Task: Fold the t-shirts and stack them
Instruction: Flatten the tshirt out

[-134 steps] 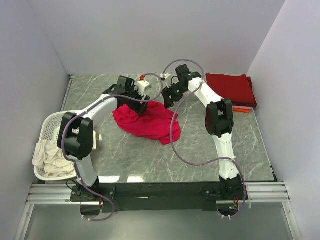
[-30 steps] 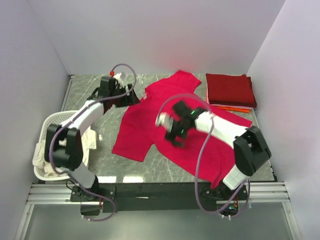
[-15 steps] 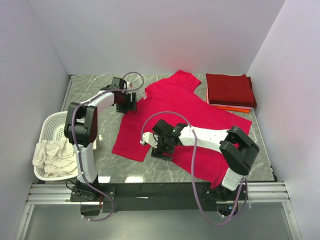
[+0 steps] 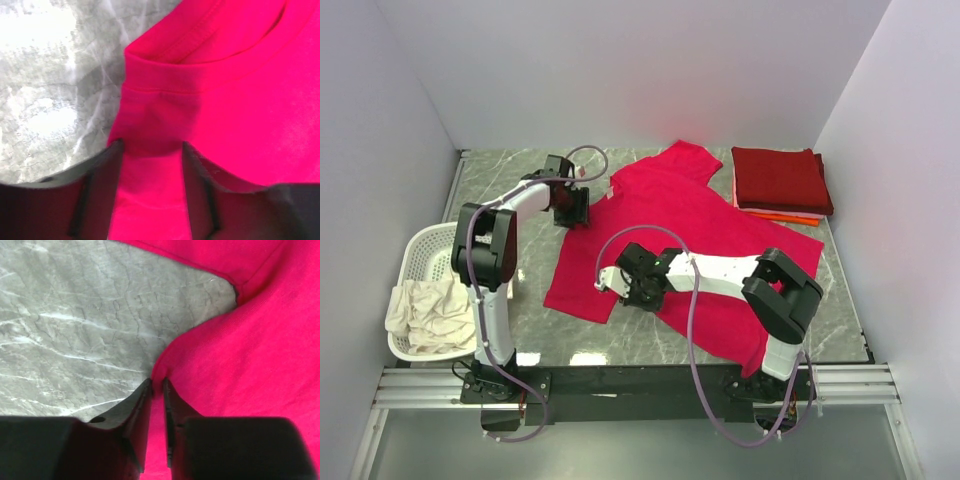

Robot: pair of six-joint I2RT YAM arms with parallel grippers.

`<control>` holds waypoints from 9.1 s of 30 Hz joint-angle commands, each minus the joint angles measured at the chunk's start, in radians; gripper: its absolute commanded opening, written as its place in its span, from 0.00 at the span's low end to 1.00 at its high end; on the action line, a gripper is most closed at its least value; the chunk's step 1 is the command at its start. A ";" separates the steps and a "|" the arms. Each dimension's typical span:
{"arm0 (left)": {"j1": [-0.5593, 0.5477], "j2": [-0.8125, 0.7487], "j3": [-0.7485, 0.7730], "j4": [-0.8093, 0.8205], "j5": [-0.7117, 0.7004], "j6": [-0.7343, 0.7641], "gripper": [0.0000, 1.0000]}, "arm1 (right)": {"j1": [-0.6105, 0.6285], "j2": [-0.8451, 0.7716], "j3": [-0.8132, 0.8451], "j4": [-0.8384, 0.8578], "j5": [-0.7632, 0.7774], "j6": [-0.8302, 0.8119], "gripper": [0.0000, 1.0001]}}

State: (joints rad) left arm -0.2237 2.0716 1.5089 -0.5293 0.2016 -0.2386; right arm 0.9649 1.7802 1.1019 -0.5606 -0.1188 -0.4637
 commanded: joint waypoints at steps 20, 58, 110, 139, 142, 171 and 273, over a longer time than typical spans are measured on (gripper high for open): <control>0.204 -0.953 -0.777 -0.018 0.126 -0.421 0.01 | 0.265 -0.005 0.089 -0.234 -0.268 -0.288 0.05; 0.096 0.496 0.862 0.190 0.296 0.056 0.47 | -1.154 -0.251 0.033 -0.021 -0.392 0.131 0.56; 0.199 0.392 0.597 0.029 0.191 -0.219 0.45 | -1.166 -0.248 0.010 -0.050 -0.470 0.082 0.56; 0.064 0.513 0.729 -0.196 -0.235 -0.010 0.22 | -1.209 -0.237 0.039 -0.038 -0.400 0.117 0.57; 0.050 0.518 0.729 -0.205 -0.286 0.010 0.18 | -1.218 -0.235 0.046 -0.039 -0.394 0.122 0.57; 0.141 0.252 0.562 -0.054 -0.111 -0.047 0.00 | -1.310 0.074 0.256 -0.061 -0.285 0.181 0.54; 0.139 0.200 0.479 -0.044 -0.065 -0.005 0.00 | -1.160 0.213 0.280 0.031 -0.059 0.120 0.23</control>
State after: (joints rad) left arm -0.0826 2.3363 1.9896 -0.5880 0.1177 -0.2638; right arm -0.1883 1.9923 1.3746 -0.5091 -0.1833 -0.3134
